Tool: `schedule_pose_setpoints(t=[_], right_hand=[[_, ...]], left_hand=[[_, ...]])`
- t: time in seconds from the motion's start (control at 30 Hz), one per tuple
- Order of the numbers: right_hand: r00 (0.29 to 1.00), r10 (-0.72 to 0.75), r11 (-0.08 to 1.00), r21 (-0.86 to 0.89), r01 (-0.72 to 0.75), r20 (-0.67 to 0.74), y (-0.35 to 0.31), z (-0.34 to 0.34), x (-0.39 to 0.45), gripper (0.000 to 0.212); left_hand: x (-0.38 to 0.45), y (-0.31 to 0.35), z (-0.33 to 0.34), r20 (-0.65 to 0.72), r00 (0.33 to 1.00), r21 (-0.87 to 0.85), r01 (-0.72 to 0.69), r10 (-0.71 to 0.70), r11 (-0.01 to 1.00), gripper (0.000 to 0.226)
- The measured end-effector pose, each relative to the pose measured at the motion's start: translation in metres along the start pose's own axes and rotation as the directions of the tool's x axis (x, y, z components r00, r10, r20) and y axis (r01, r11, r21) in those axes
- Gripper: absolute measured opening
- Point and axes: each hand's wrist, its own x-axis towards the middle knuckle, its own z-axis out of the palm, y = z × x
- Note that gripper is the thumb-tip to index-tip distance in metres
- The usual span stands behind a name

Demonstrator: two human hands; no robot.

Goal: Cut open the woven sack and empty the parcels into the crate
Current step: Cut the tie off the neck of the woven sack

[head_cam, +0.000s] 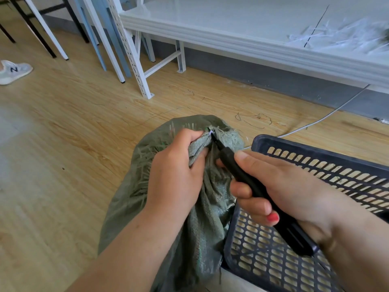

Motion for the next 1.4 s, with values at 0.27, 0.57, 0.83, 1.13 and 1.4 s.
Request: schedule_pose_setpoints(t=[0.27,0.57,0.83,1.13,1.4], right_hand=[[0.986,0.095,0.982,0.147,-0.116,0.140,-0.003,-0.010,-0.003,0.046],[0.980,0.005,0.987,0.153,-0.037,0.201,-0.026,-0.030,-0.012,0.038],[0.984,-0.174,0.952,-0.260,0.160,-0.033,-0.001,0.003,-0.007,0.029],[0.720,-0.565,0.759,-0.595,0.263,-0.402,-0.004,-0.013,0.010,0.022],[0.721,-0.579,0.748,-0.600,0.284,-0.380,-0.004,-0.012,0.025,0.014]], left_hand=[[0.005,-0.010,-0.001,0.138,0.982,-0.255,0.157,-0.125,0.954,0.021],[0.015,-0.021,-0.010,0.211,0.931,-0.317,0.353,-0.298,0.880,0.018],[0.014,-0.013,-0.006,0.185,0.948,-0.383,0.313,-0.260,0.869,0.023],[0.008,-0.002,-0.008,0.246,0.966,-0.295,0.157,-0.083,0.943,0.031],[0.005,0.004,-0.013,0.272,0.962,-0.178,0.059,-0.008,0.982,0.030]])
